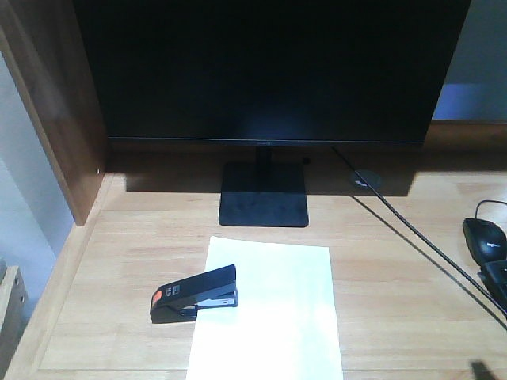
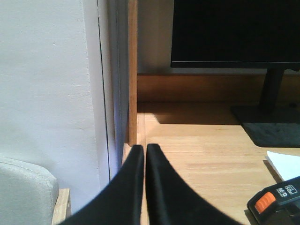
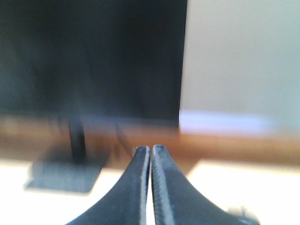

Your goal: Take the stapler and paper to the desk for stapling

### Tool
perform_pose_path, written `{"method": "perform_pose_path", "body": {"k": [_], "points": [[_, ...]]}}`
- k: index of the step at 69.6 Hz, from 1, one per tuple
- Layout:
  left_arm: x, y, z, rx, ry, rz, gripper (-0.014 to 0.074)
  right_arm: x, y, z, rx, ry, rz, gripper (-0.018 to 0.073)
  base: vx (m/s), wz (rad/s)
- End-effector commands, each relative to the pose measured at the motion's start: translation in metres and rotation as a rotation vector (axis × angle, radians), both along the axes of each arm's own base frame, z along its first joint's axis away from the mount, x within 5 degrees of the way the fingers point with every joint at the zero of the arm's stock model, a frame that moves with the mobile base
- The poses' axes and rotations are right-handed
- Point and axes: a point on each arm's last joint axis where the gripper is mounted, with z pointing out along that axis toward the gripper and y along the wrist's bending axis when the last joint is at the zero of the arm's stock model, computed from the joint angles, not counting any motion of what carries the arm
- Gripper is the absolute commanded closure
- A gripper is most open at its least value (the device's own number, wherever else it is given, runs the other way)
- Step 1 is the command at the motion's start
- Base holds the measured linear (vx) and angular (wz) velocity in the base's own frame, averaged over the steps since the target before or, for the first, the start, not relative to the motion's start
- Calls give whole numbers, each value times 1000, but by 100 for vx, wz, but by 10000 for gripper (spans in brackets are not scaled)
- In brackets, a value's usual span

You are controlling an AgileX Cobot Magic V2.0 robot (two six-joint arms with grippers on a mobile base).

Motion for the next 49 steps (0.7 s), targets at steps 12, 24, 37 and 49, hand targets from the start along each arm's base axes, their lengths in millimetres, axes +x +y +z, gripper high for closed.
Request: {"method": "perform_pose_path", "body": {"k": [12,24,37,49], "points": [[0,1,4,-18,-82,10,603,0,5,11,-35,-47,59,565,0,0],[0,1,4,-18,-82,10,603,0,5,10,-54,-41,60,565,0,0],[0,1,4,-18,-82,10,603,-3,0,-5,-62,-50,0,565,0,0],[0,1,4,-18,-82,10,603,-12,-6,-41,-27,-73,-82,565,0,0]]}}
